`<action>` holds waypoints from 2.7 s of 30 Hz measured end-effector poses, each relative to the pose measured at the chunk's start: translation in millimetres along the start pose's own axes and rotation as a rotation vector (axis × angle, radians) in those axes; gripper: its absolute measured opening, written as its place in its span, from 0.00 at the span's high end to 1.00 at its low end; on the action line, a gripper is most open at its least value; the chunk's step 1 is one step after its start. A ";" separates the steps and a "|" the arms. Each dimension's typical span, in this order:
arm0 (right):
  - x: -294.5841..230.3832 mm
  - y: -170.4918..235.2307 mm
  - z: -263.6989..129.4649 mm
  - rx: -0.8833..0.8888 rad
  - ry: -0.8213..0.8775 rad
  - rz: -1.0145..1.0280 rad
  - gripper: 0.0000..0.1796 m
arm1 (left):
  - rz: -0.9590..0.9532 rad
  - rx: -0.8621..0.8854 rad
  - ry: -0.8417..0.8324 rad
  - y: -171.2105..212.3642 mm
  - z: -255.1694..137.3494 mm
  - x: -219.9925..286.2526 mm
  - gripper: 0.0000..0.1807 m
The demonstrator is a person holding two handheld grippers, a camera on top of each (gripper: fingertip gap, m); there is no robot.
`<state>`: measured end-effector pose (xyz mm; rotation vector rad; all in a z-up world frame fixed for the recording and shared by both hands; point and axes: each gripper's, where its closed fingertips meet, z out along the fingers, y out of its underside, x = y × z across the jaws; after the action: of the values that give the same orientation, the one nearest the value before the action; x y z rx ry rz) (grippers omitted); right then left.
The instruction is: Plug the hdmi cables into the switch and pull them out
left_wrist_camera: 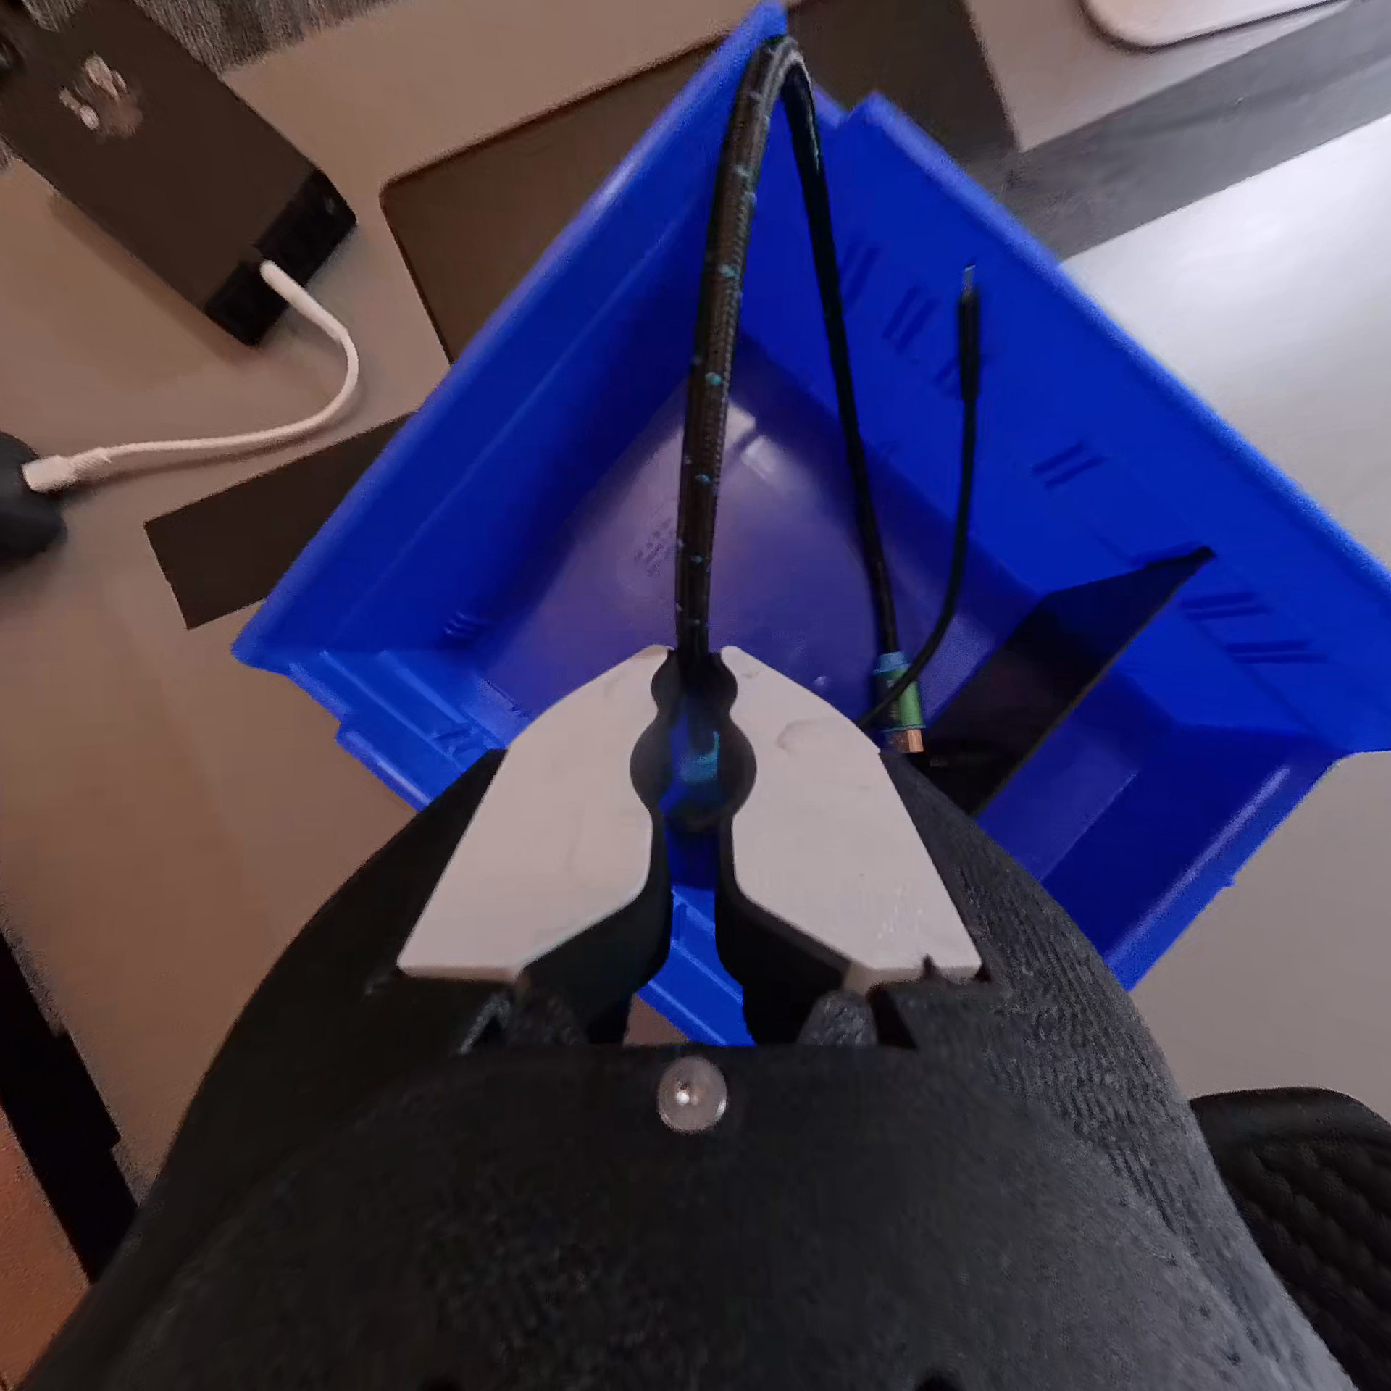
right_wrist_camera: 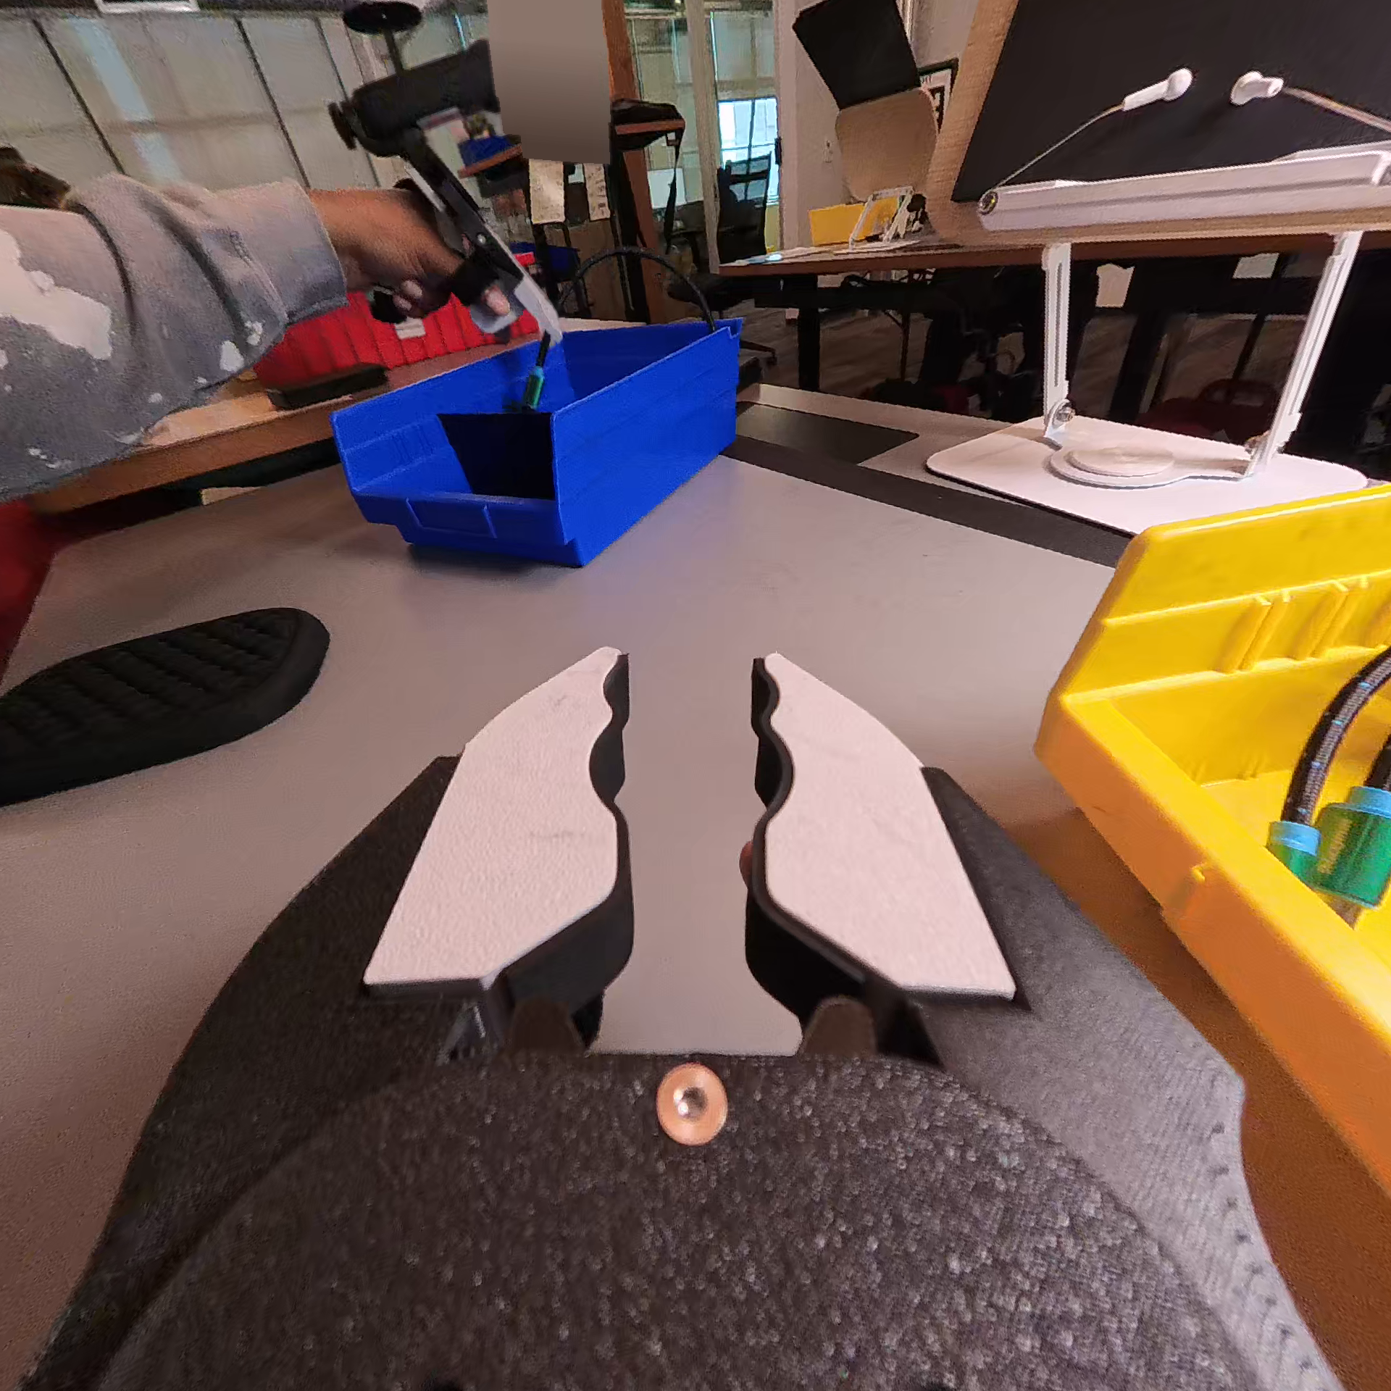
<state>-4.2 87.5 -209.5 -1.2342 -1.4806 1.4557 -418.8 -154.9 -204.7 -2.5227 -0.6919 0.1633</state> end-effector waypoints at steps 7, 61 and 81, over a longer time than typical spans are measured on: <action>-43.1 -33.7 8.1 0.052 -0.171 -0.086 0.85 | 0.019 0.265 0.027 -46.4 -73.6 20.1 0.96; -10.0 -173.6 65.5 0.307 -0.367 0.162 0.92 | -0.097 1.085 1.221 -112.0 -146.9 347.4 0.84; 47.1 -162.3 29.6 0.137 -0.295 0.074 0.80 | 0.227 0.984 0.993 -91.6 -153.5 341.9 0.92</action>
<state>-69.8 137.9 -59.2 -1.0342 -1.5062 1.8196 -127.1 16.7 -19.4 -1.4207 0.1055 -0.5214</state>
